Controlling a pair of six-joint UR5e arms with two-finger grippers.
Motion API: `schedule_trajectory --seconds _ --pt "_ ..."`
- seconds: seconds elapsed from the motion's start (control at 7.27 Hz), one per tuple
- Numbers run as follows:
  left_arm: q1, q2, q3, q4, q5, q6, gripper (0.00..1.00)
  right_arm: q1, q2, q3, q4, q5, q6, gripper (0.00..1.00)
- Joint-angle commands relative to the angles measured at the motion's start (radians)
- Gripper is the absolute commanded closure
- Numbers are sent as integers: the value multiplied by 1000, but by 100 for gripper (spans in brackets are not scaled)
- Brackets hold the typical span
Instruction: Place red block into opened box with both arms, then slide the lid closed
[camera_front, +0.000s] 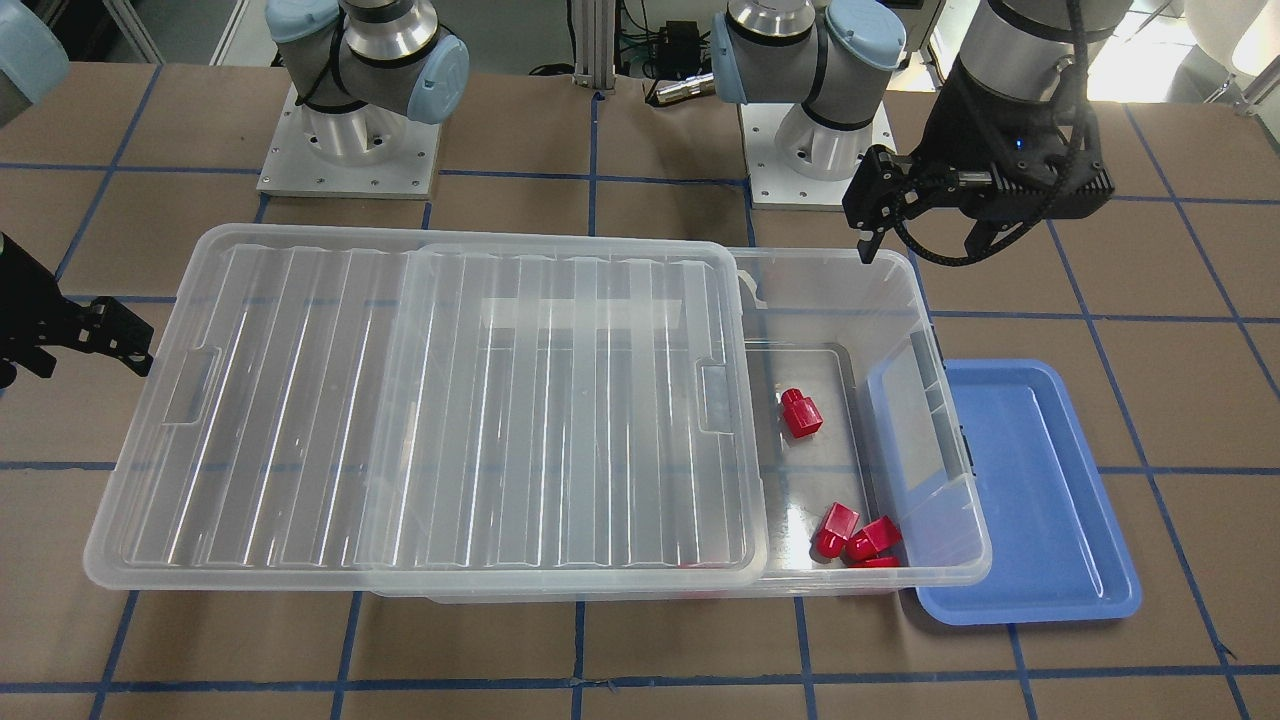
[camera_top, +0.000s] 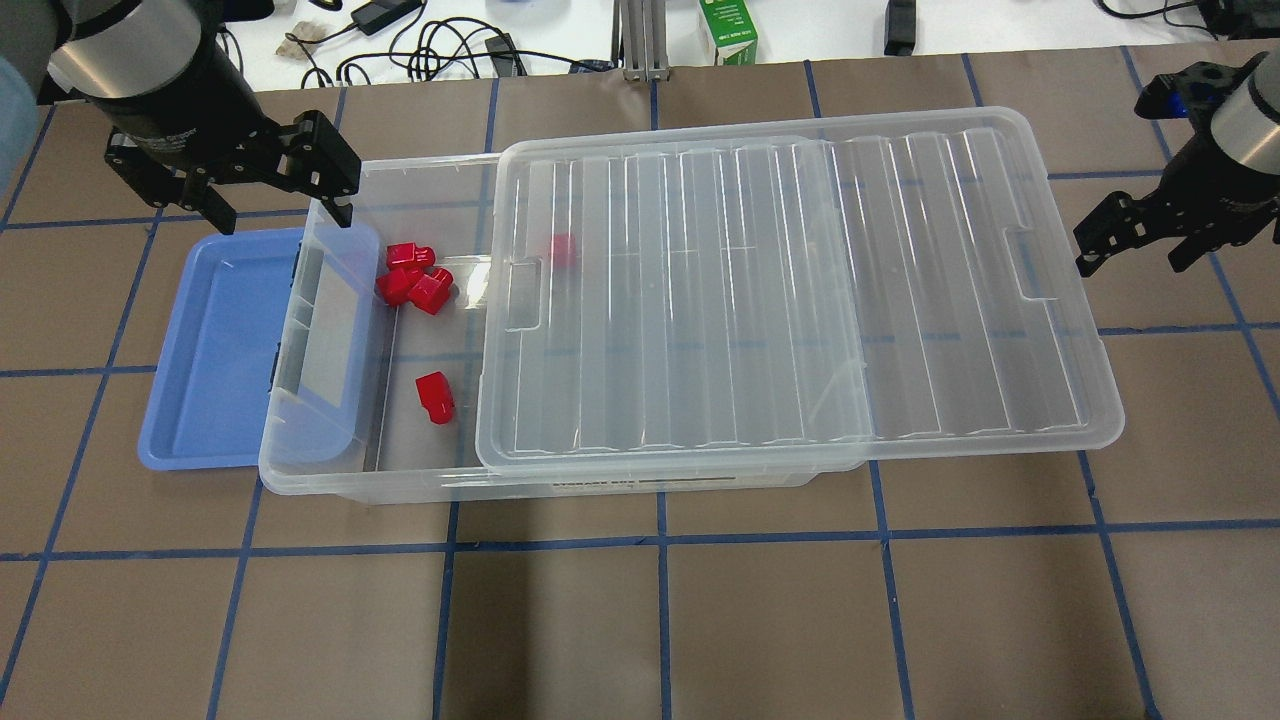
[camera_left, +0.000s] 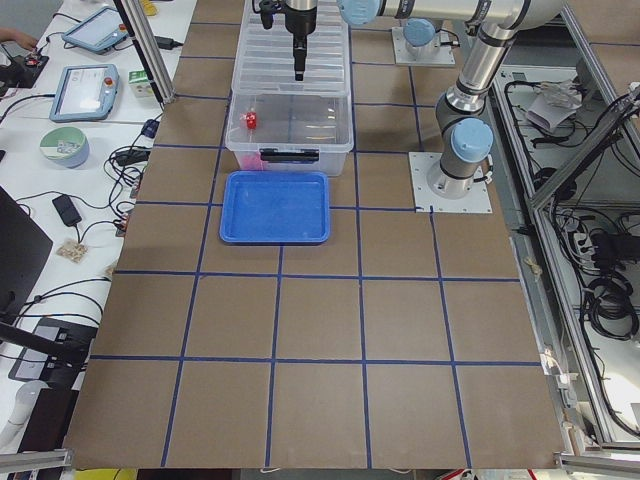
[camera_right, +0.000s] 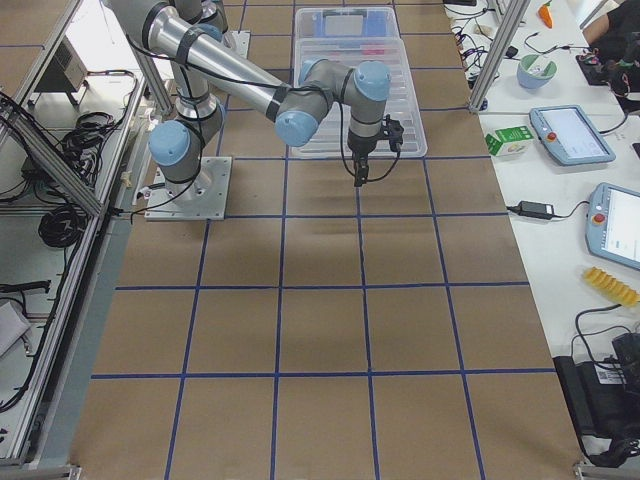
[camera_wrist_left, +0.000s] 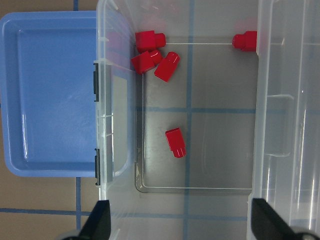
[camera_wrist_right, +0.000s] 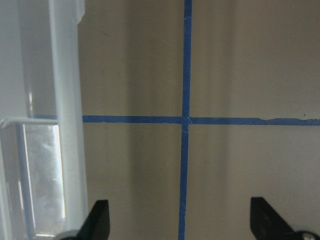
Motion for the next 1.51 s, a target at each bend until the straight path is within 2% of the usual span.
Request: schedule_trajectory --seconds 0.0,0.28,0.96,1.38 --pt "0 2 -2 0 0 2 0 9 -5 20 7 16 15 0" --pt "0 2 -2 0 0 2 0 71 -6 34 -2 17 56 0" --pt "0 2 -2 0 0 2 0 329 1 31 -36 19 378 0" --pt "0 2 -4 0 0 2 0 360 6 21 -36 17 419 0"
